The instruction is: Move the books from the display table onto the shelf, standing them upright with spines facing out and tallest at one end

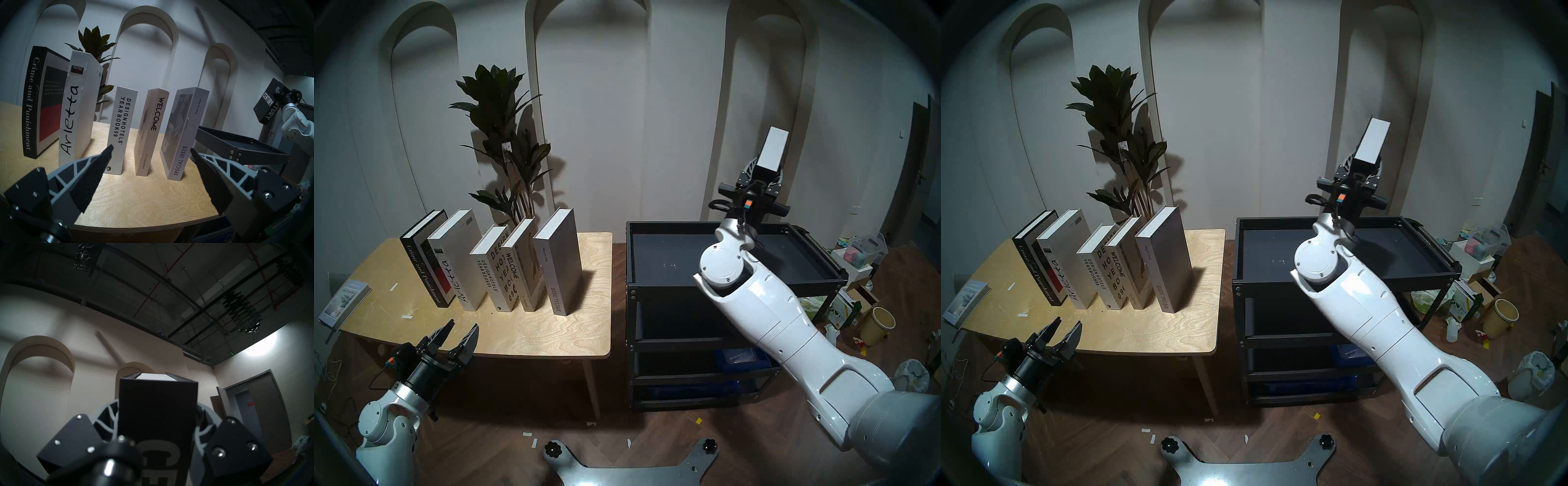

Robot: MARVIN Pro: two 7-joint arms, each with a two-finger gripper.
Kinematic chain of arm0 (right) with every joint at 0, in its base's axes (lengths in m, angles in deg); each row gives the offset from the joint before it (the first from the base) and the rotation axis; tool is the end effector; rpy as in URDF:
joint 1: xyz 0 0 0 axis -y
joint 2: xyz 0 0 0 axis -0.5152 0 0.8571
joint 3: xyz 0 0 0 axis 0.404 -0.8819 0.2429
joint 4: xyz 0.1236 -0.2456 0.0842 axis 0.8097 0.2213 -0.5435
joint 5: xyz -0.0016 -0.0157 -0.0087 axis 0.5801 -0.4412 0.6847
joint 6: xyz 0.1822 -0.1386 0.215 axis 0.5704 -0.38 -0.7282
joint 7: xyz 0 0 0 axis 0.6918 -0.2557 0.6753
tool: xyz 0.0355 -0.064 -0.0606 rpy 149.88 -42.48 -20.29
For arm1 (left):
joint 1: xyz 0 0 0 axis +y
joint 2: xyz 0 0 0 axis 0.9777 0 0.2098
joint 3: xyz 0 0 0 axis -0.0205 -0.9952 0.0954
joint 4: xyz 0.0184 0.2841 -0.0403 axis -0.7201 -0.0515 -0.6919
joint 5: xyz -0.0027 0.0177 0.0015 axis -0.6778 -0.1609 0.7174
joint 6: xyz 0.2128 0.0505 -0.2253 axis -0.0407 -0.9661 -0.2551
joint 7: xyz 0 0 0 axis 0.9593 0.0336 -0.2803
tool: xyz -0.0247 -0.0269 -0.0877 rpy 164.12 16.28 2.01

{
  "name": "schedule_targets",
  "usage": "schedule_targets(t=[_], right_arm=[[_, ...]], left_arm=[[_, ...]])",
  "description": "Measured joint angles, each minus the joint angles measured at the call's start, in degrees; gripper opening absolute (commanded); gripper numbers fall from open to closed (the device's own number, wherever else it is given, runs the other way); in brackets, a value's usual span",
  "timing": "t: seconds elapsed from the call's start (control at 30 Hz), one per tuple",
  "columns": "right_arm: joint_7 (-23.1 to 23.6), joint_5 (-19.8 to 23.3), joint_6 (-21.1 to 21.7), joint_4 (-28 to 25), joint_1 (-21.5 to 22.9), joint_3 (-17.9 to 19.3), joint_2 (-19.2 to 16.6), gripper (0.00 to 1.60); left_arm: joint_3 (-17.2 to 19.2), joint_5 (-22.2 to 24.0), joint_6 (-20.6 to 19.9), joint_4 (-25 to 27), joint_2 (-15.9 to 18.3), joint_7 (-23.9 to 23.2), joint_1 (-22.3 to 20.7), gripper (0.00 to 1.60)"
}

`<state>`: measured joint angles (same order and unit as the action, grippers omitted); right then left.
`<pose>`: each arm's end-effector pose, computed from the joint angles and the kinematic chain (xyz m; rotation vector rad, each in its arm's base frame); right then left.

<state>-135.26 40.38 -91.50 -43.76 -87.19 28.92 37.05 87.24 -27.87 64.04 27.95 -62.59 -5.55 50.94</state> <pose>0.4983 -0.0324 -0.1105 0.9920 -0.4445 2.3469 0.2187 0.2100 -0.2971 1.9872 0.0111 1.9606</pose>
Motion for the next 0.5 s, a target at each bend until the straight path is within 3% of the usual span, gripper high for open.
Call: schedule_targets(t=[0.17, 0.5], right_arm=[[2.23, 1.72, 0.87, -0.01, -0.95, 4.10, -4.06, 0.00], [6.27, 4.05, 1.79, 0.61, -3.83, 8.82, -9.67, 0.00]], left_arm=[[-0.01, 0.01, 0.00, -0.17, 0.00, -0.06, -0.08, 1.60], [-0.03, 0.03, 0.00, -0.43, 0.00, -0.14, -0.21, 1.60]])
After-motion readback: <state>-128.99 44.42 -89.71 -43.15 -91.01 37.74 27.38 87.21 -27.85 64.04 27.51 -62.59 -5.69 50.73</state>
